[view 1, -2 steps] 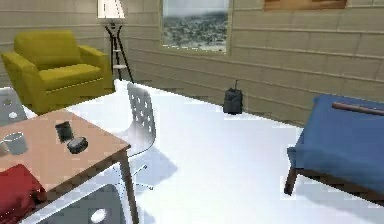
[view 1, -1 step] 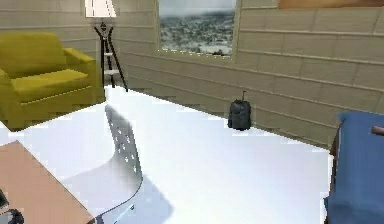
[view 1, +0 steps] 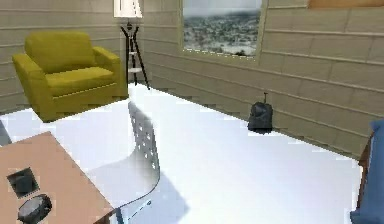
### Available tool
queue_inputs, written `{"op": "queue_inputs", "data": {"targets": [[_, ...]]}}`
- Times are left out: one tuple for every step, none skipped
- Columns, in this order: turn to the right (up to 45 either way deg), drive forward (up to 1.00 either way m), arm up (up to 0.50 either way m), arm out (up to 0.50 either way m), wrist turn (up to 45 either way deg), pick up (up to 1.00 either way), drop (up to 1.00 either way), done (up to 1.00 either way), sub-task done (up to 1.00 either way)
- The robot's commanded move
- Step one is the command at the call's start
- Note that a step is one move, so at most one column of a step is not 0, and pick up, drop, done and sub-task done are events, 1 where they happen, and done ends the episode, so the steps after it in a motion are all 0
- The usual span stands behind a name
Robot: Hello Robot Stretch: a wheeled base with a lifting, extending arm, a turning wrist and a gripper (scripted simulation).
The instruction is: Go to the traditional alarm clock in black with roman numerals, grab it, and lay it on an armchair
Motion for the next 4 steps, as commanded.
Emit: {"op": "queue_inputs", "data": {"targets": [[0.0, 0.20, 0.00, 0.00, 0.0, 0.00, 0.00, 0.00, 0.00], [-27.0, 0.00, 0.00, 0.00, 0.0, 0.00, 0.00, 0.00, 0.00], [0.0, 0.10, 0.00, 0.00, 0.0, 0.00, 0.00, 0.00, 0.00], [-45.0, 0.00, 0.00, 0.00, 0.0, 0.00, 0.00, 0.00, 0.00]]}}
